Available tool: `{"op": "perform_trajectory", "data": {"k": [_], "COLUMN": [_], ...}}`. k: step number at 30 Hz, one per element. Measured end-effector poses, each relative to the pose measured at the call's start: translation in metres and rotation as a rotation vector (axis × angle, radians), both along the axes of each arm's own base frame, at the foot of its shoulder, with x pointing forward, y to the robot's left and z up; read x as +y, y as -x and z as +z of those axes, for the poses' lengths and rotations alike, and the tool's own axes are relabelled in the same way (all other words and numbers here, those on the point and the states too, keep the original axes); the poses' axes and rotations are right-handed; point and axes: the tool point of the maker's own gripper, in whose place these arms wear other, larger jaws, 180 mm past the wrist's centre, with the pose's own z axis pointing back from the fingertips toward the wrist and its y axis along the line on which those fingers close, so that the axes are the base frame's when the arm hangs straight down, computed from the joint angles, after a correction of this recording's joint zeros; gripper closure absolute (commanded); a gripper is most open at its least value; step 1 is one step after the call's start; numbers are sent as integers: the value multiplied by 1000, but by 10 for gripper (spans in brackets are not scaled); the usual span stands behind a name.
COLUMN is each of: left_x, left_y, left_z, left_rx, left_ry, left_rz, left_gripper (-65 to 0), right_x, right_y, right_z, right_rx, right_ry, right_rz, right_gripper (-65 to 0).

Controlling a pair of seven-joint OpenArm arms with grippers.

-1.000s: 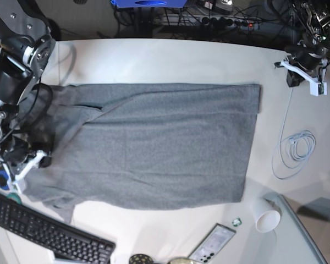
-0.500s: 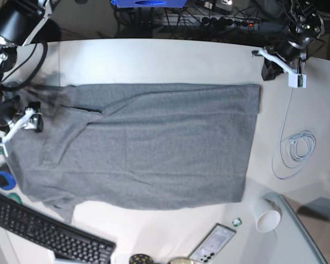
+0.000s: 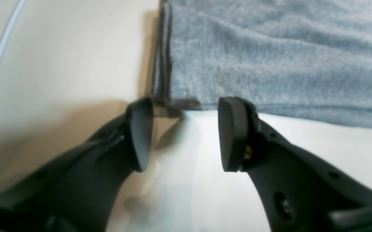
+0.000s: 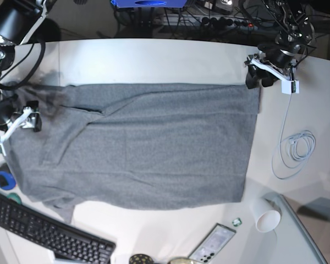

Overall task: Layout the t-shirt on the table in an organized manner, then fold the t-shirt properly
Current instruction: 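Grasp the folded shirt edge with the left gripper near its corner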

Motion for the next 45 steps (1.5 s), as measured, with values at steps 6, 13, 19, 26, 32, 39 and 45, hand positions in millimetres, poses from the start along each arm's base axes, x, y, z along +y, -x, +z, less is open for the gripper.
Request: {"op": "perform_trajectory", "data": {"k": [6,13,19,26,32,39,45], "left_x": [-6,-7,-6,-8,-5,4,-16], "left_y": [-1,-8,-9,-19,-43,-75,-94], "left_z": [-8,-3,-1,2,12,25,7], "left_rx": [-6,-26,-30,-46,-86,-133,-92], "left_ry": [79,77,74,77,74,72,136], "left_rz": [38,37,35,29,50,113,110], "left_gripper": [-313,-295,-115,0,0,0,0], "right_x": [1,1,1,1,1,2,5], "right_y": [0,0,0,0,0,-1,-1], "right_z": [0,0,0,0,0,0,-1], "right_rx": [0,0,0,1,1,1,2], "right_ry": [0,0,0,0,0,0,-6], "right_rz": [4,5,4,5,5,8,10], "right_gripper": [-501,-501,-501,-501,-501,-501,-501]}}
